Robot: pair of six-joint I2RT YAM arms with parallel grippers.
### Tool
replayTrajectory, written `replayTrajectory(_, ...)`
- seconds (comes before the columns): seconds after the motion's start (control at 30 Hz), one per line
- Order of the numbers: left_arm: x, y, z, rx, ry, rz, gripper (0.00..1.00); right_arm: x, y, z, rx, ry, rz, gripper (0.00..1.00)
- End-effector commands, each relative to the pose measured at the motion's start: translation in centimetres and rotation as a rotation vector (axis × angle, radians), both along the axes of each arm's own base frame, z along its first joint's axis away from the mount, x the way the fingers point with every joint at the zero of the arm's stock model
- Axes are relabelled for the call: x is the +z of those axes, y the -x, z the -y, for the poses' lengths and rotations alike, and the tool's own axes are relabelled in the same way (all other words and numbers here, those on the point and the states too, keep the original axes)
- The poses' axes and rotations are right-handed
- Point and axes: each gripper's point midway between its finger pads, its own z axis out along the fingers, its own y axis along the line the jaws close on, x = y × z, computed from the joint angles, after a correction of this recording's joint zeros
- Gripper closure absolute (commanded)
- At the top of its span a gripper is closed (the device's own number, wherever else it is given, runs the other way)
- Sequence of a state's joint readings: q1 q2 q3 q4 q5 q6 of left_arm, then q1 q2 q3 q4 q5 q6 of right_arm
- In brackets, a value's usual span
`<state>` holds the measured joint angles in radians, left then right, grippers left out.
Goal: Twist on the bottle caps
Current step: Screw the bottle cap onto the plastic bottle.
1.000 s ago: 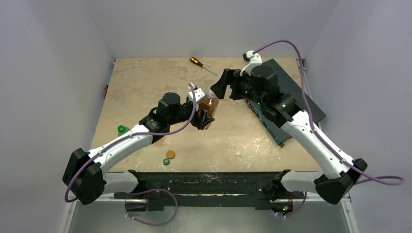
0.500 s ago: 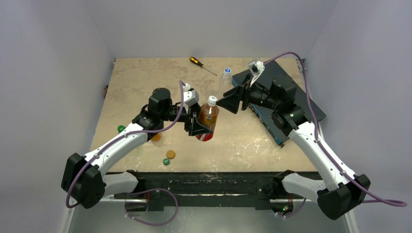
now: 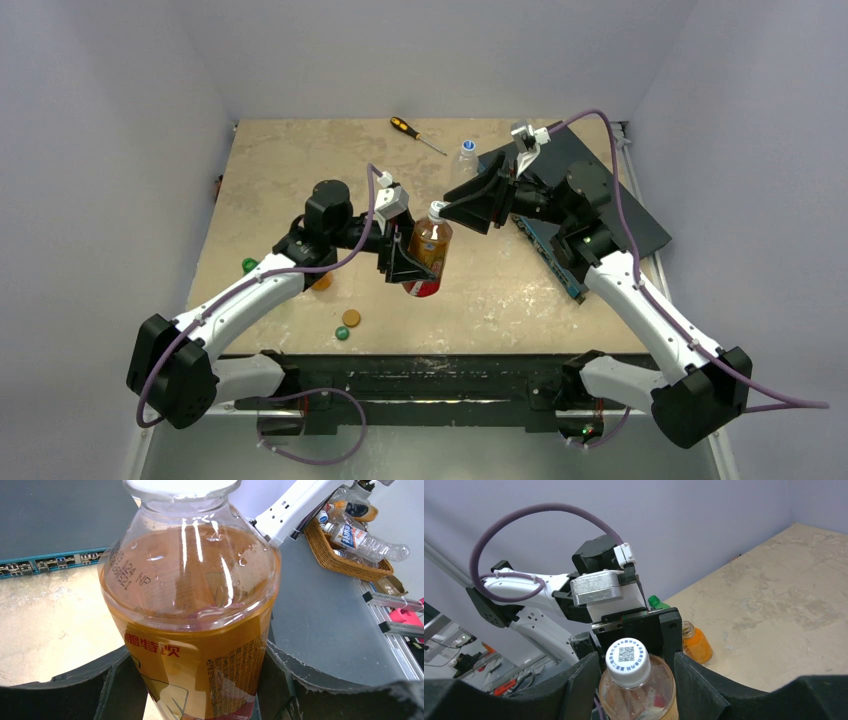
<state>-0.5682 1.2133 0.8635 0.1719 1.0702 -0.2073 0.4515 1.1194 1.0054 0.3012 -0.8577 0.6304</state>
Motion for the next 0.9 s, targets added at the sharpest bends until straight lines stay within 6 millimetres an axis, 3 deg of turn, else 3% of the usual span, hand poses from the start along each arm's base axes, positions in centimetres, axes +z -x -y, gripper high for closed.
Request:
replayTrajectory(0.0, 0.8, -0.2, 0.2, -0.014, 0.031, 0.03, 1.0, 1.5, 0.5, -0.3, 0.024, -0.063, 0.013, 0.4)
replayTrajectory(0.3, 0.7, -0.2, 0.3, -0.017, 0.037, 0.026, 1.0, 1.0, 1.0, -1.0, 0.061, -0.049, 0.005, 0.39)
replayTrajectory(0.63, 0.2, -0.2, 0.3, -0.018, 0.034, 0.015, 1.0, 1.5, 1.4, -1.5, 0.085, -0.074, 0.007, 0.49)
replayTrajectory(0.77, 0.2, -0.3, 0.3, -0.017, 0.035, 0.011, 1.0, 1.3, 1.5, -1.7, 0.085, -0.074, -0.003, 0.58)
replayTrajectory(0.87, 0.1, -0.3, 0.4, -0.016, 0.035, 0.008, 1.0, 0.9, 1.6, -2.0, 0.089, -0.065, -0.012, 0.7)
